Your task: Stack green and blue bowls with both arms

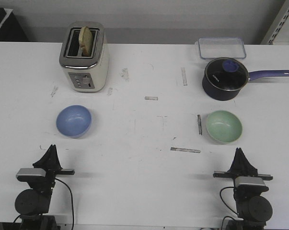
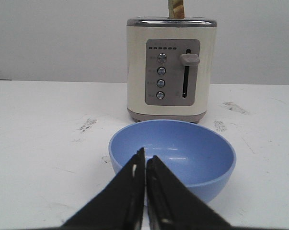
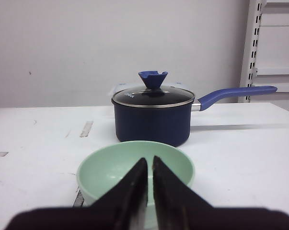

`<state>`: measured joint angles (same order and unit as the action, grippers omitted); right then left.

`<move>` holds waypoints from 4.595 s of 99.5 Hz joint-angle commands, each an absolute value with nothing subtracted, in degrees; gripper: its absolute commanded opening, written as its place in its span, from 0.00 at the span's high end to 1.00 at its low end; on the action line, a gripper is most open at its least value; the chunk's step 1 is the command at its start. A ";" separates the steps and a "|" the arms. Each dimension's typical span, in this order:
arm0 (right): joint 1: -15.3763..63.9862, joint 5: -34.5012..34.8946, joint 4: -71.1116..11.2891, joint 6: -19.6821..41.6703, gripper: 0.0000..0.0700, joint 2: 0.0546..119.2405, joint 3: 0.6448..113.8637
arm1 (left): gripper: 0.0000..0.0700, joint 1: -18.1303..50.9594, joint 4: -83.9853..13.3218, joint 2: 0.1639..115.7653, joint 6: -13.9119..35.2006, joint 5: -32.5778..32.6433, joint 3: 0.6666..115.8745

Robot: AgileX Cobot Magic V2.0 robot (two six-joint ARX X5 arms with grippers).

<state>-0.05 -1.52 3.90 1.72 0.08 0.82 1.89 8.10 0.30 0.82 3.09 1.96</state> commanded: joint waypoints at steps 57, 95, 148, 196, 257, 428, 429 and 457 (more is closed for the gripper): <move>-0.05 -1.45 4.71 2.15 0.99 0.08 0.86 | 1.00 1.83 8.69 0.19 1.10 3.03 0.71; 0.03 3.01 1.21 3.60 0.99 6.28 8.16 | 1.00 1.83 8.69 0.19 1.10 3.01 0.71; 0.03 3.25 -5.67 3.62 0.99 36.23 27.53 | 1.00 1.83 8.69 0.19 1.10 3.03 0.71; -0.03 3.66 -11.66 3.62 0.99 56.12 38.54 | 1.00 1.83 8.69 0.19 1.10 3.03 0.71; -5.32 6.87 -46.30 10.92 0.98 78.48 67.33 | 1.00 1.83 8.69 0.19 1.10 3.03 0.71; -10.90 15.81 -41.98 11.57 0.99 90.98 68.29 | 1.00 1.83 8.69 0.19 1.10 3.03 0.71; -10.63 15.99 -42.00 11.88 0.99 90.91 68.29 | 1.00 1.83 8.69 0.19 1.10 3.01 0.71; 1.39 18.11 -39.20 19.77 0.99 90.80 68.29 | 1.00 1.83 8.69 0.19 1.10 3.03 0.71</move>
<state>-0.67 17.89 -40.84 15.99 90.89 67.24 1.89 8.10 0.30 0.82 3.09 1.96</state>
